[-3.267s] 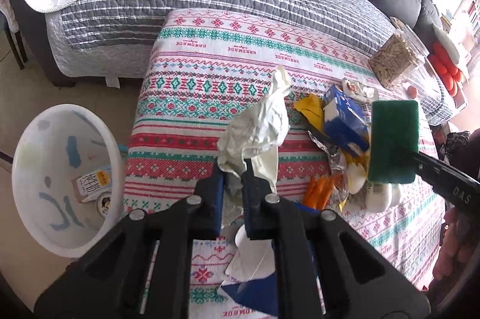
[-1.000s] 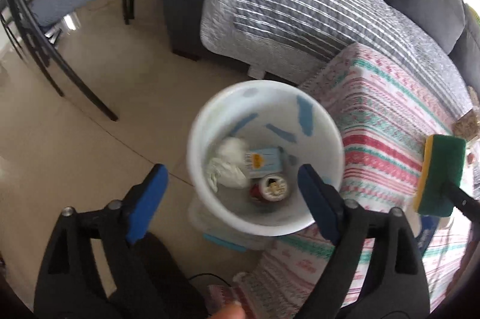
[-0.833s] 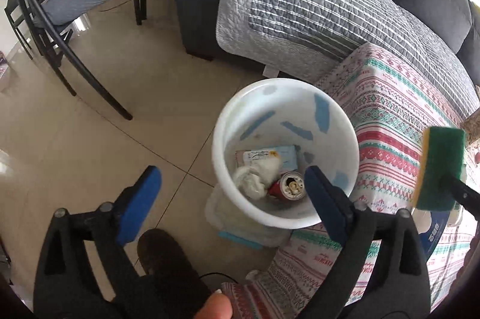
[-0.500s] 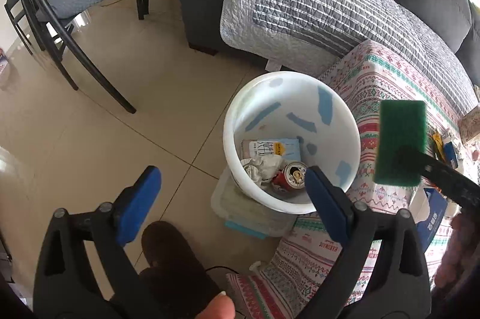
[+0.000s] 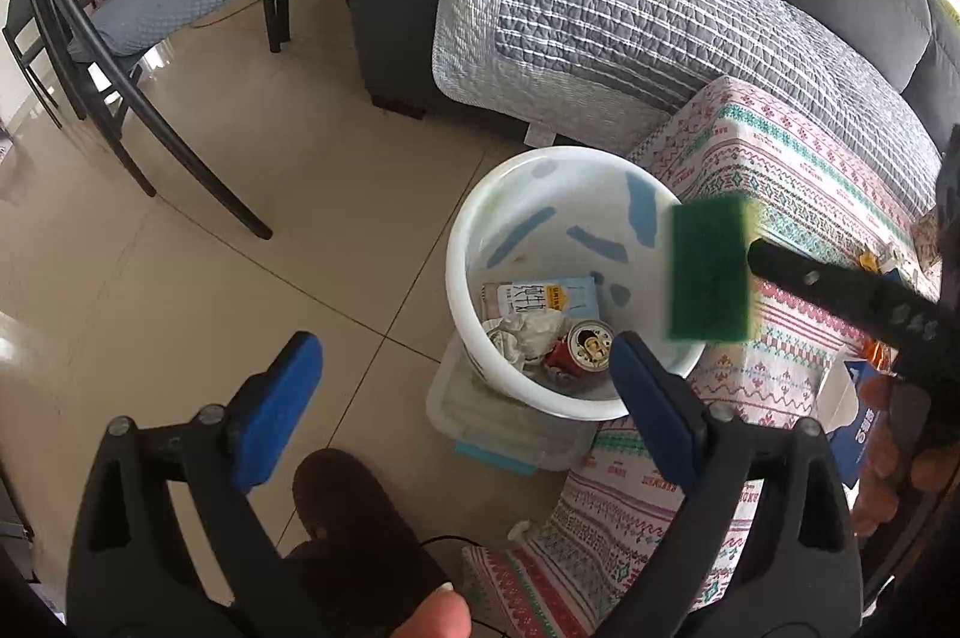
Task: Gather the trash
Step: 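Move the yellow-green sponge over the white bin and open the right tool, then grasp the blue biscuit box with the left tool while the right tool reaches the yogurt bottles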
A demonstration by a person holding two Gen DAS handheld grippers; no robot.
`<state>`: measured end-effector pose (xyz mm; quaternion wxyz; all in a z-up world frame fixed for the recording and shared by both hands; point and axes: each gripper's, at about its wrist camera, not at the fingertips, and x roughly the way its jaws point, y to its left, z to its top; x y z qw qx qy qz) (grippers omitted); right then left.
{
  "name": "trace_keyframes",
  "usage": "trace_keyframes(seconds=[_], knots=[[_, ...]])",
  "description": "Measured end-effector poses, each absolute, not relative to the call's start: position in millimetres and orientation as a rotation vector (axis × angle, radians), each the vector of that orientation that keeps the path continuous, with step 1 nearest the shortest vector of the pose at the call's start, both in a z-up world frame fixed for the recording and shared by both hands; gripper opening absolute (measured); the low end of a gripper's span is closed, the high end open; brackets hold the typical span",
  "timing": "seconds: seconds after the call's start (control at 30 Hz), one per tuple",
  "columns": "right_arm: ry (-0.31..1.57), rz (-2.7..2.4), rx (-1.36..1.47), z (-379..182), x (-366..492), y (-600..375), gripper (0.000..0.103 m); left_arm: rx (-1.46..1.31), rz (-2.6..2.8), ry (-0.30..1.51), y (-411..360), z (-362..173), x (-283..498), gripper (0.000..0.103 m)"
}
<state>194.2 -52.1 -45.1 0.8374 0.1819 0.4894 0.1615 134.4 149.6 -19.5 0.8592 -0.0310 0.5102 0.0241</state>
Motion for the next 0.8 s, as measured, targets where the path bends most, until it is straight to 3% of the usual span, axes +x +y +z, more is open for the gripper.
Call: trace_keyframes(seconds=[0.2,0.5,0.8], knots=[[1.012,0.298,0.327,-22.9,172.1,-75.1,0.063,-0.057,0.027,1.069,141.8,-17.4,131.5,0.096],[0.959,0.163,0.261,15.5,115.5,-152.5,0.075,-0.017,-0.056,1.060,105.0,-10.2,122.9,0.096],[0.965,0.009,0.258,17.7,66.0,-234.6,0.078,0.042,-0.163,1.071,45.6,-9.3,114.9,0.096]])
